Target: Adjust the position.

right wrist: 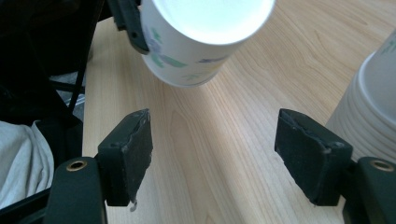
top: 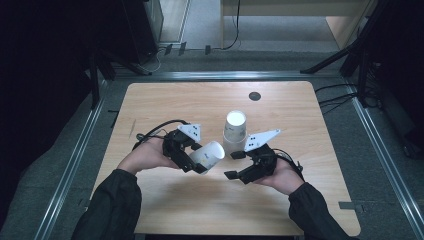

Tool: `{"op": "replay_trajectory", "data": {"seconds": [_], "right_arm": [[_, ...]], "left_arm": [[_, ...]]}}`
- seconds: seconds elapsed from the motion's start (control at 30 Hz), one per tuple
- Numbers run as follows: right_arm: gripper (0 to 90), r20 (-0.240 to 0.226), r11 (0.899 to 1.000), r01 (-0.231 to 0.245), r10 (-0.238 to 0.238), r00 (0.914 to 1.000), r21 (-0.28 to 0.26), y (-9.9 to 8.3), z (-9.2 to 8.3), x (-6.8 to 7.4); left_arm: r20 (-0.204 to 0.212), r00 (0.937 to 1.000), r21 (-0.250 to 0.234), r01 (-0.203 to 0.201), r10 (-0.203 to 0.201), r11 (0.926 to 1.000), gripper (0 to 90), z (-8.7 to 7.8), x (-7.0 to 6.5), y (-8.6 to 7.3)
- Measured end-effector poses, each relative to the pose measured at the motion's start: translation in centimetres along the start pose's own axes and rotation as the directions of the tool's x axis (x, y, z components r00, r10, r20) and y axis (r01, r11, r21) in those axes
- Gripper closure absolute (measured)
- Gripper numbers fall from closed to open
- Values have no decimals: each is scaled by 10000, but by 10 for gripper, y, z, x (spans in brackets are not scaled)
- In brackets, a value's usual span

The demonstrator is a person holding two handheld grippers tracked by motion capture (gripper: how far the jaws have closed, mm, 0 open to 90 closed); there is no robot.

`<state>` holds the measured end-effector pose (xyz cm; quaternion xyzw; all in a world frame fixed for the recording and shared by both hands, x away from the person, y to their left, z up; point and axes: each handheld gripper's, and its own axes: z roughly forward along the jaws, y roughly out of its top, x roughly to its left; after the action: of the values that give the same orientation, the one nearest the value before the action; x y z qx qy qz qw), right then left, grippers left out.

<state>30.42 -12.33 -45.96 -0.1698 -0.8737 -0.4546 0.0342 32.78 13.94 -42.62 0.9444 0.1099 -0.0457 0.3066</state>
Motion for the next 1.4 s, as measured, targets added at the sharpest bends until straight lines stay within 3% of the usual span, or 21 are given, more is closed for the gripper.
{"op": "replay_trajectory", "data": {"seconds": [0.07, 0.23, 0.43, 0.53, 0.7, 0.87, 1.07, 1.4], "right_arm": [[282, 30, 9999, 95, -95, 10000, -34, 0, 0, 0], [282, 4, 9991, 317, -317, 9995, -277, 3, 3, 2], [270, -160, 9987, 386, -391, 9991, -333, 4, 8, 4], [263, -188, 9988, 419, -424, 9989, -265, 5, 11, 4], [253, -257, 9975, 551, -562, 9981, -433, 7, 15, 6], [253, -512, 9963, 675, -702, 9962, -539, 9, 22, 7], [252, -607, 9965, 779, -797, 9950, -305, 11, 32, 11], [328, -682, 9942, 1072, -1070, 9919, -2, 12, 44, 15]], "left_arm": [[-243, 9997, 142, -4, 7, 9999, 282, 1, 1, 2], [-253, 9991, 621, -323, 340, 9975, 282, 7, -4, 3], [-381, 9971, 1546, -599, 666, 9861, 282, 20, -13, 4], [-533, 9945, 2022, -781, 906, 9762, 281, 23, -16, 6], [-562, 9922, 2173, -966, 1113, 9713, 281, 23, -20, 8], [-721, 9850, 2710, -1317, 1566, 9535, 280, 24, -25, 11], [-617, 9829, 2940, -1480, 1732, 9443, 279, 27, -28, 11], [-570, 9807, 3088, -1607, 1869, 9375, 278, 31, -29, 12]]}}
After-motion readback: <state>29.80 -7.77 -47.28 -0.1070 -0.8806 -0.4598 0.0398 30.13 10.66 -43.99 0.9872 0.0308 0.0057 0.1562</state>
